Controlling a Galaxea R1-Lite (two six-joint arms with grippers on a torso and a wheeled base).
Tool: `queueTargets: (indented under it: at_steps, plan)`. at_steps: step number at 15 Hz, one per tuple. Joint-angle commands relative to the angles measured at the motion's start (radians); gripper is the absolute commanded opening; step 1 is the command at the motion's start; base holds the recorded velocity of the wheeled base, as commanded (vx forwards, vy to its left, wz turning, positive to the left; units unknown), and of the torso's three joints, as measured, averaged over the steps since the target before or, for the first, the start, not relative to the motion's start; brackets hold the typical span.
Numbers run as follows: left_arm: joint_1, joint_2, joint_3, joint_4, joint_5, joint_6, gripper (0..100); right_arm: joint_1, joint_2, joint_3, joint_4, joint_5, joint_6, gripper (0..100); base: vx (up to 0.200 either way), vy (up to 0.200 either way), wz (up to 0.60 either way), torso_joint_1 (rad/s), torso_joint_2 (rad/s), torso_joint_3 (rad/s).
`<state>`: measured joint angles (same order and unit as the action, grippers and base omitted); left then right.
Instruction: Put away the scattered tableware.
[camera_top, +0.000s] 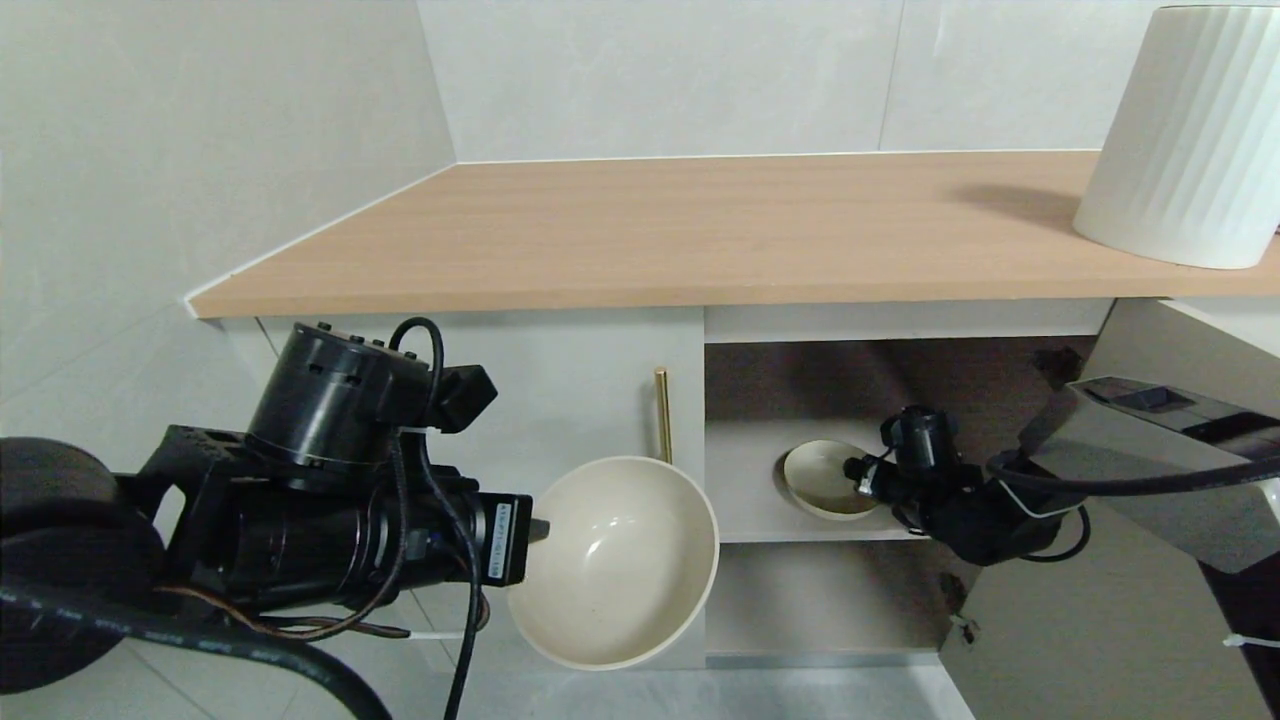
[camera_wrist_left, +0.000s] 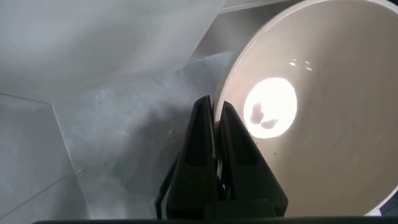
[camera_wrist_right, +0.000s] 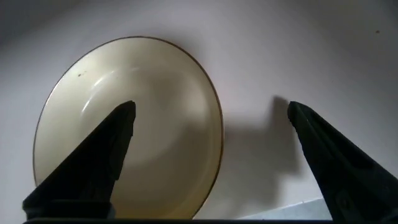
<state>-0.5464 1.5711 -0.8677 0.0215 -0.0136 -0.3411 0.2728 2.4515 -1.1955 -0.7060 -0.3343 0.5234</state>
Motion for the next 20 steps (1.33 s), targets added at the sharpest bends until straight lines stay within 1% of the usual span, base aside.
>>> queueTargets:
  at_steps: [1, 2, 3, 4, 5, 7, 8, 9, 10, 11, 13, 14, 16, 18, 20]
  plan:
    - [-0.017, 0.043, -0.005, -0.002, 0.02, -0.001, 0, 0.0, -0.071, 0.056, 0.0, 0.0, 0.0, 100, 0.0, 0.0, 0.0, 0.0, 0.0, 0.0]
    - [-0.033, 0.067, -0.013, -0.002, 0.044, -0.009, 0, 0.009, -0.129, 0.109, 0.003, 0.015, -0.002, 100, 0.0, 0.0, 0.0, 0.0, 0.0, 0.0]
    - [-0.049, 0.09, -0.022, 0.0, 0.063, -0.018, 0, 0.02, -0.193, 0.154, 0.045, 0.055, -0.002, 100, 0.0, 0.0, 0.0, 0.0, 0.0, 0.0]
    - [-0.061, 0.122, -0.025, 0.0, 0.077, -0.03, 0, 0.039, -0.276, 0.183, 0.118, 0.132, -0.002, 100, 0.0, 0.0, 0.0, 0.0, 0.0, 0.0]
    - [-0.07, 0.147, -0.031, 0.002, 0.098, -0.033, 0, 0.048, -0.347, 0.206, 0.184, 0.201, 0.0, 100, 0.0, 0.0, 0.0, 0.0, 0.0, 0.0]
    - [-0.101, 0.211, -0.039, 0.003, 0.152, -0.064, 0, 0.106, -0.5, 0.255, 0.303, 0.328, -0.005, 100, 0.0, 0.0, 0.0, 0.0, 0.0, 0.0]
    - [-0.11, 0.239, -0.044, 0.005, 0.175, -0.072, 0, 0.14, -0.563, 0.269, 0.361, 0.389, -0.008, 100, 0.0, 0.0, 0.0, 0.0, 0.0, 0.0]
    - [-0.118, 0.262, -0.045, 0.003, 0.199, -0.075, 0, 0.18, -0.629, 0.28, 0.444, 0.457, -0.016, 100, 0.0, 0.0, 0.0, 0.0, 0.0, 0.0]
    - [-0.126, 0.276, -0.045, 0.003, 0.212, -0.075, 0, 0.215, -0.677, 0.284, 0.513, 0.506, -0.026, 100, 0.0, 0.0, 0.0, 0.0, 0.0, 0.0]
    - [-0.136, 0.287, -0.045, 0.003, 0.218, -0.075, 0, 0.25, -0.709, 0.289, 0.557, 0.534, -0.043, 100, 0.0, 0.0, 0.0, 0.0, 0.0, 0.0]
    - [-0.153, 0.302, -0.047, 0.005, 0.224, -0.079, 0, 0.307, -0.736, 0.324, 0.582, 0.538, -0.097, 100, 0.0, 0.0, 0.0, 0.0, 0.0, 0.0]
    - [-0.158, 0.303, -0.047, 0.005, 0.225, -0.088, 0, 0.324, -0.743, 0.341, 0.582, 0.535, -0.115, 100, 0.0, 0.0, 0.0, 0.0, 0.0, 0.0]
    - [-0.168, 0.308, -0.059, 0.006, 0.23, -0.107, 0, 0.344, -0.744, 0.366, 0.58, 0.534, -0.151, 100, 0.0, 0.0, 0.0, 0.0, 0.0, 0.0]
    - [-0.181, 0.308, -0.06, 0.005, 0.236, -0.118, 0, 0.361, -0.733, 0.387, 0.574, 0.534, -0.201, 100, 0.0, 0.0, 0.0, 0.0, 0.0, 0.0]
    - [-0.185, 0.307, -0.07, 0.005, 0.238, -0.136, 0, 0.393, -0.724, 0.387, 0.574, 0.523, -0.201, 100, 0.0, 0.0, 0.0, 0.0, 0.0, 0.0]
